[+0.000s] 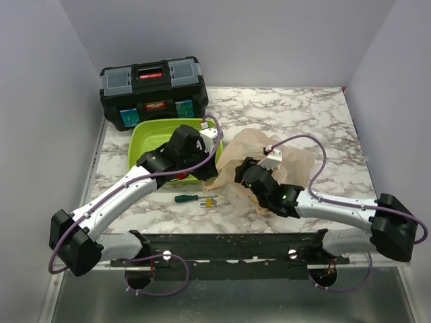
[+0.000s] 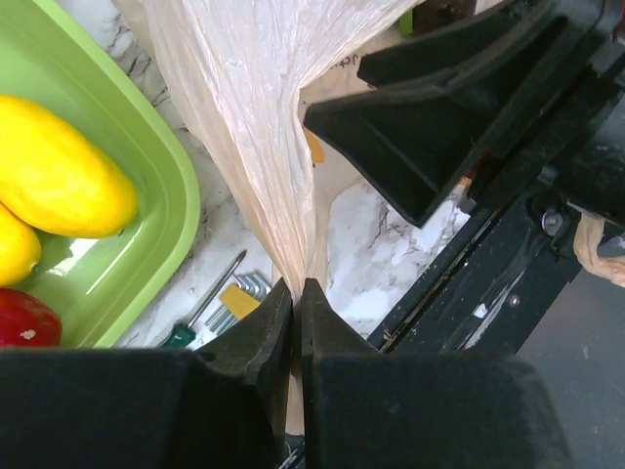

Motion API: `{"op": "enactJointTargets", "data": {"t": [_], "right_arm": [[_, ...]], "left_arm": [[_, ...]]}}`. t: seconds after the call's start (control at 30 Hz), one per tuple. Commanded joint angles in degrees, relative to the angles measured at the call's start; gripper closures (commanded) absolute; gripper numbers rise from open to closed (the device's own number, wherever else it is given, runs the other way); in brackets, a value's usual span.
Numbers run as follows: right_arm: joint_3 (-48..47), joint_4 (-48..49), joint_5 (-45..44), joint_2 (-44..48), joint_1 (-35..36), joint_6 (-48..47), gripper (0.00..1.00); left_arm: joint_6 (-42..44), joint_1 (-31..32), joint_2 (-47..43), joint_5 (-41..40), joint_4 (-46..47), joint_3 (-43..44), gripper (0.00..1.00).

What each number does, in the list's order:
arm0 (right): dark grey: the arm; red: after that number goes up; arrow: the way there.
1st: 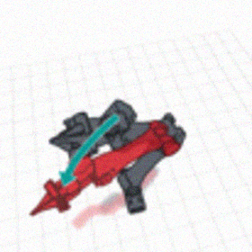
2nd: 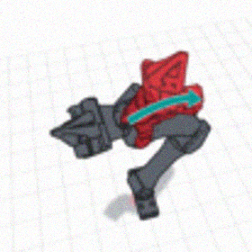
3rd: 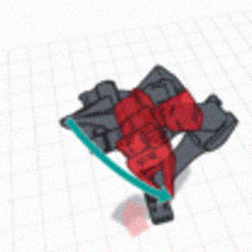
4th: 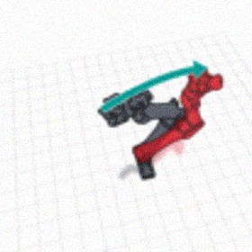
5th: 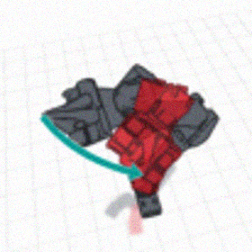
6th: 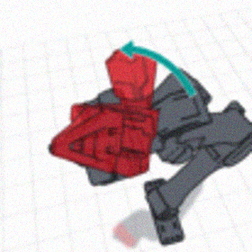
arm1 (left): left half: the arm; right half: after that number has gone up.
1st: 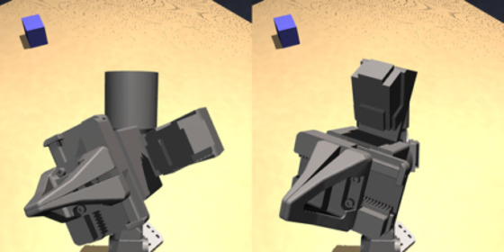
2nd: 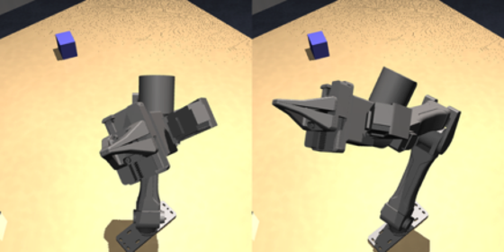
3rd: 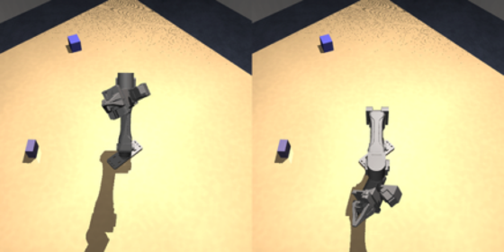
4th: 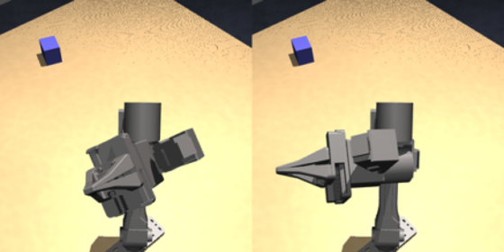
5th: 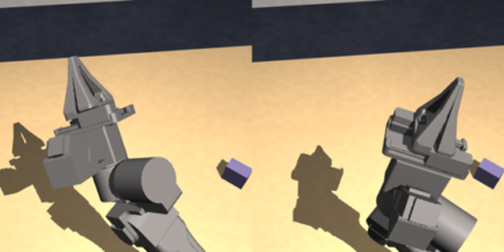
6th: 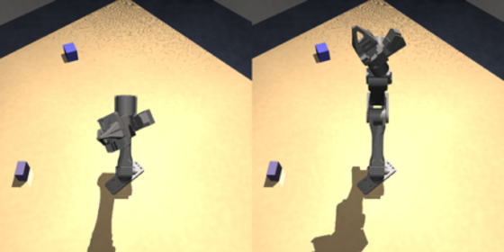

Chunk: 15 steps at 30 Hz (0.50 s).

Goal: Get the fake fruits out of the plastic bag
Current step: Take out the fake fruit from the plastic bag.

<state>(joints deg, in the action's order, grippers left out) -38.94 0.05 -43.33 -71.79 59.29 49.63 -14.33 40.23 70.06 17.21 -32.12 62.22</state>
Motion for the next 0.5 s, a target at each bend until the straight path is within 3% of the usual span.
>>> {"op": "enactJointTargets", "data": {"t": [0.0,0.2,0.47], "right_arm": [[-1.52,3.89,-6.23,-3.78,-1.81,4.0,0.36],[1.42,13.35,-8.26,-6.79,-2.7,2.33,0.34],[3.09,18.27,-7.49,-9.78,-6.74,2.75,0.34]], "left_arm": [[1.29,-0.1,-1.68,2.56,3.2,-2.23,0.94],[1.73,-0.06,-1.95,1.71,4.99,-3.57,0.94],[-1.48,-0.13,0.3,1.52,1.82,0.68,0.94]]}}
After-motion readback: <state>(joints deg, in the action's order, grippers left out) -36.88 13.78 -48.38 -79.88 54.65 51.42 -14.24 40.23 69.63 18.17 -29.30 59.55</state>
